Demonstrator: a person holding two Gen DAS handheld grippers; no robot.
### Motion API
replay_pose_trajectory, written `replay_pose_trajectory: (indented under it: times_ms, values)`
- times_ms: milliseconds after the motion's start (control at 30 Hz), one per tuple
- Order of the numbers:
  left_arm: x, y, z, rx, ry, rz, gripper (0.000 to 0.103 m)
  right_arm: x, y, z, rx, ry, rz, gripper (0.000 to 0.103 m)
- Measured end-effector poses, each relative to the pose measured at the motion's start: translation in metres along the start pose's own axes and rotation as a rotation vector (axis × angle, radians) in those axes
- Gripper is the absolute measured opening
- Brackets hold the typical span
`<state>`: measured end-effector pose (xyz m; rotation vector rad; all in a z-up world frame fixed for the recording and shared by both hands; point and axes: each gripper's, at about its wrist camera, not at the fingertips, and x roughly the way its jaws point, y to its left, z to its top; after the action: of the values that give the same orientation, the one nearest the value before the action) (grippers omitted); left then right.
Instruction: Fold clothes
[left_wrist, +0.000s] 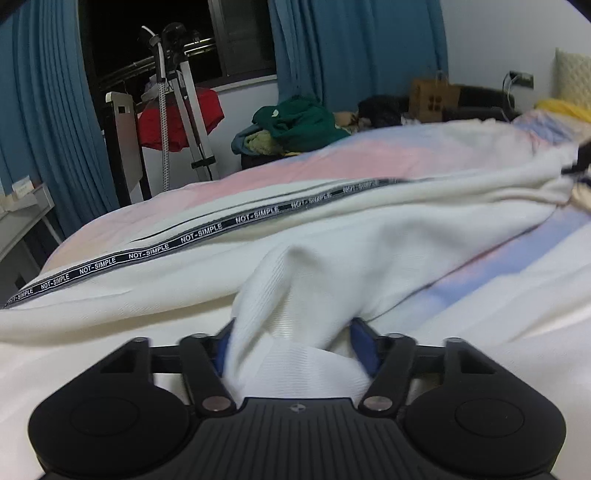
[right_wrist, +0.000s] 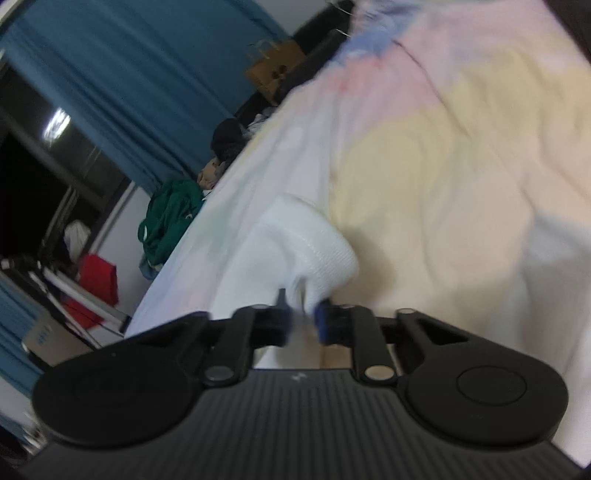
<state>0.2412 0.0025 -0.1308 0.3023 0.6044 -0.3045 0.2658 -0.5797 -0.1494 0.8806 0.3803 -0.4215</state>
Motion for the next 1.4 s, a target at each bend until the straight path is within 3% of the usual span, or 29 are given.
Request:
replay_pose_trajectory:
  times_ms: [67,233,367,500,600,667,800,900,1000,1100,1167,1233,1300,1400]
  values:
    - [-0.002,0.009,0.0,-0.028,0.001,-0.007,0.031,-0.005,0.023,0.014,-0.044,-0.021,0.012,0.012]
    - [-0.032,0.033,0.013,-0.102,-0.038,-0.081,0.018,-0.032,0.058,0.052,-0.088,-0.114,0.059,0.011]
    - [-0.068,0.041,0.018,-0.073,-0.053,-0.16,0.017,-0.045,0.035,0.055,-0.064,-0.145,-0.024,0.011]
    - [-0.072,0.037,0.003,-0.016,0.011,-0.193,0.017,-0.032,-0.014,0.036,-0.032,-0.046,-0.147,0.011]
    - [-0.058,0.034,-0.01,-0.005,0.079,-0.185,0.017,-0.036,-0.035,0.03,0.049,-0.02,-0.149,0.011]
    - [-0.054,0.034,-0.014,-0.003,0.095,-0.181,0.018,-0.043,-0.026,0.032,0.045,-0.032,-0.154,0.011]
    - [-0.055,0.036,-0.011,-0.011,0.09,-0.181,0.018,-0.06,0.026,0.047,-0.088,-0.105,-0.136,0.011]
    - [-0.052,0.037,-0.012,-0.024,0.095,-0.184,0.018,-0.058,0.029,0.05,-0.056,-0.105,-0.18,0.011]
    - [-0.051,0.038,-0.012,-0.039,0.097,-0.189,0.019,-0.044,0.004,0.036,-0.052,-0.074,-0.261,0.011]
    - [-0.05,0.039,-0.013,-0.064,0.098,-0.197,0.019,-0.042,-0.042,0.015,0.116,-0.056,-0.19,0.013]
    - [-0.049,0.04,-0.013,-0.077,0.098,-0.193,0.02,-0.051,-0.067,-0.001,0.245,-0.091,-0.125,0.022]
    - [-0.048,0.04,-0.013,-0.091,0.097,-0.184,0.021,-0.061,-0.072,-0.018,0.32,-0.116,-0.119,0.045]
    - [-0.05,0.037,-0.014,-0.127,0.096,-0.159,0.022,-0.069,-0.071,-0.031,0.376,-0.119,-0.119,0.049]
    - [-0.053,0.034,-0.015,-0.183,0.094,-0.121,0.022,-0.076,-0.058,-0.04,0.428,-0.056,-0.102,0.059]
